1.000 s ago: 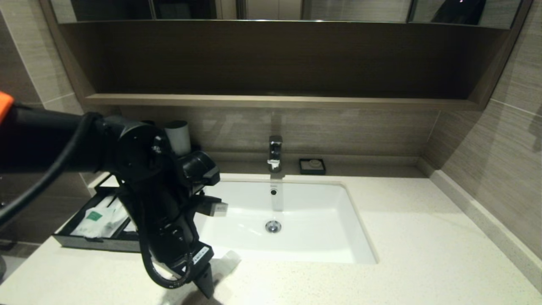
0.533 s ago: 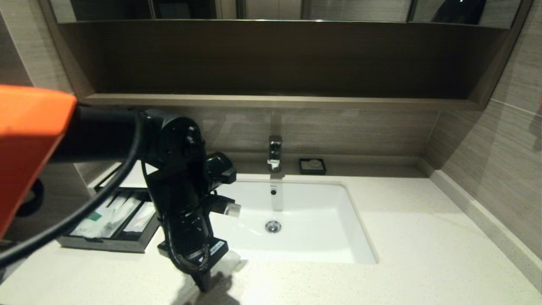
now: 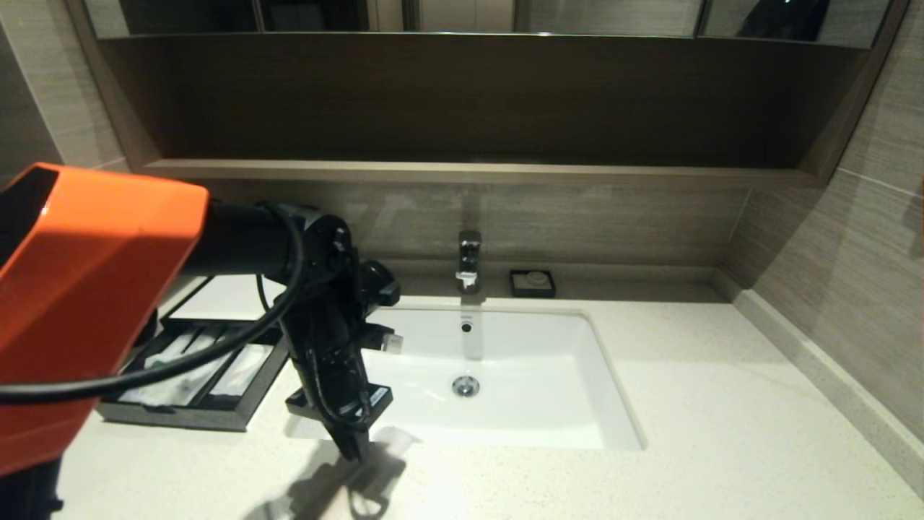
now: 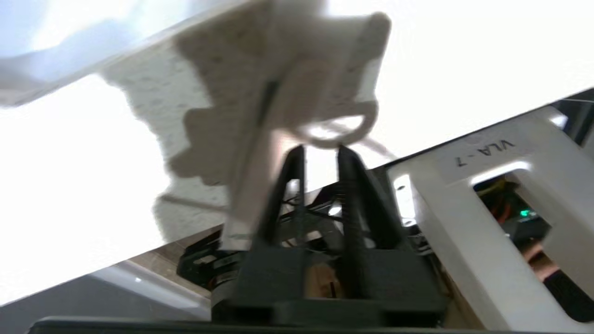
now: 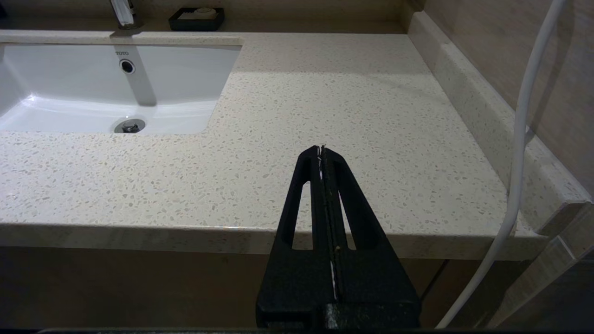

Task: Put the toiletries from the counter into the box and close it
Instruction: Pick up the bathroom toiletry

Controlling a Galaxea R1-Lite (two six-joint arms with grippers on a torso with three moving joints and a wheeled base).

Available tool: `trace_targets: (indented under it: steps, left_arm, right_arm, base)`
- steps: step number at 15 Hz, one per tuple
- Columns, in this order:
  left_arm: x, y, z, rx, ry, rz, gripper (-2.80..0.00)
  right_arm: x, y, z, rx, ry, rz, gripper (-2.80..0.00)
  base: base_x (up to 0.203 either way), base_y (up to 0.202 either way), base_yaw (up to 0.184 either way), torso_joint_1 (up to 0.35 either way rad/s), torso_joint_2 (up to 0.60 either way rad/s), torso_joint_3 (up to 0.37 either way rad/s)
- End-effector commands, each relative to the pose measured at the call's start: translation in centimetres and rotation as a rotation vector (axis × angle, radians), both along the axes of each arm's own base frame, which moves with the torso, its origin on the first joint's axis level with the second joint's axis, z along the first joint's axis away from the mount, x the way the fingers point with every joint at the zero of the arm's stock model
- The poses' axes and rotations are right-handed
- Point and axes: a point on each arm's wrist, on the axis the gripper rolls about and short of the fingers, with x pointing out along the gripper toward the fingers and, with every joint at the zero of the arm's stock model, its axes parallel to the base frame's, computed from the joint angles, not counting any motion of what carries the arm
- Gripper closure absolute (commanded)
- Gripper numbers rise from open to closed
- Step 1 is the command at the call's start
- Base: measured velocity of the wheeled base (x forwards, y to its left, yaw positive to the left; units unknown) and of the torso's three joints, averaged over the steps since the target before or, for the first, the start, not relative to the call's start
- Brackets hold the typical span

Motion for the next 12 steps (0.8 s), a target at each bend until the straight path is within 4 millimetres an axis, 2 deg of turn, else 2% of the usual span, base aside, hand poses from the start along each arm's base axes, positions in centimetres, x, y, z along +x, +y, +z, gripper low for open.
trace_targets:
  steps: [1, 6, 9, 12]
  left_arm:
    - [-0.3, 0.5, 0.4, 0.009, 0.002, 0.009, -2.8]
    - [-1.6, 1.0, 1.0, 0.024, 0.041, 0.004, -2.8]
    - [-1.1, 0.8, -0.4, 0.042, 0.069, -0.001, -2.8]
    - [0.2, 0.0, -1.9, -0.002, 0.007, 0.004, -2.8]
  right_arm:
    - [0.0, 0.0, 0.0, 0.0, -0.001, 0.0, 0.0]
    - [0.0, 0.0, 0.0, 0.0, 0.0, 0.0, 0.0]
    - [0.0, 0.0, 0.0, 0.0, -0.001, 0.0, 0.0]
    - [0.0, 0.0, 0.0, 0.0, 0.0, 0.0, 0.0]
  base:
    - [0.0, 0.0, 0.0, 0.0, 0.0, 0.0]
    - [0.0, 0.0, 0.0, 0.0, 0.0, 0.0]
    - [0.0, 0.0, 0.0, 0.0, 0.0, 0.0]
    - [0.0, 0.0, 0.0, 0.0, 0.0, 0.0]
